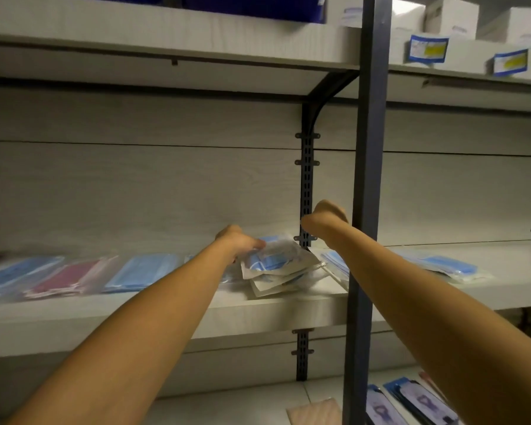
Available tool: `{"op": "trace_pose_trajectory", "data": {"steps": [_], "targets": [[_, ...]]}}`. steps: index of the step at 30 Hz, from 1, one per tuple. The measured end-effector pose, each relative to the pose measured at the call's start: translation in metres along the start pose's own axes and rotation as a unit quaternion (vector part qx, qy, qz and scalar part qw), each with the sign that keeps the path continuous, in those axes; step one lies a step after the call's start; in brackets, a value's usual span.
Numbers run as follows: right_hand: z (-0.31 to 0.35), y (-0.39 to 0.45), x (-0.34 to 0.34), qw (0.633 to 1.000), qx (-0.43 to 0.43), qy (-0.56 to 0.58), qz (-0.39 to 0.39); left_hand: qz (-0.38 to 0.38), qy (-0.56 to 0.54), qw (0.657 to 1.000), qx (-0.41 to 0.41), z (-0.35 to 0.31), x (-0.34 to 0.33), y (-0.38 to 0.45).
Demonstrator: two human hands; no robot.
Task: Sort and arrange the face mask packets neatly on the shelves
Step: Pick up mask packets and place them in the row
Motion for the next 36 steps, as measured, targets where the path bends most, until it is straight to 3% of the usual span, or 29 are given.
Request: {"op": "trace_pose_trajectory", "data": {"steps": [5,9,14,28,36], "targets": [[-0.002,0.000,-0.007,0.997,0.066,-0.026,-0.012,-0.036,0.045,0.998,-0.023,-0.003,0.009,-0.008],[-0.003,-0.011,-0.008,0.988,0.130,-0.080,-0.014,-0.093,0.145,0.983,-0.071,0.001,0.029,-0.023],[-0.008,-0.032,-0.007,0.975,0.181,-0.128,0.002,-0.098,0.229,0.962,-0.109,0.017,0.050,-0.054],[-0.031,-0.121,0.002,0.974,0.172,-0.147,-0.005,-0.101,0.290,0.943,-0.130,0.062,0.085,-0.151],[-0.056,-0.175,0.008,0.972,0.166,-0.165,-0.008,-0.072,0.319,0.934,-0.147,0.072,0.070,-0.200]]}}
Point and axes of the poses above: each hand's wrist, its own y-axis towards the middle knuckle, its own x-axis out of the back of the hand, z = x × y, the point moved 1 cm from there along y, towards the middle knuckle
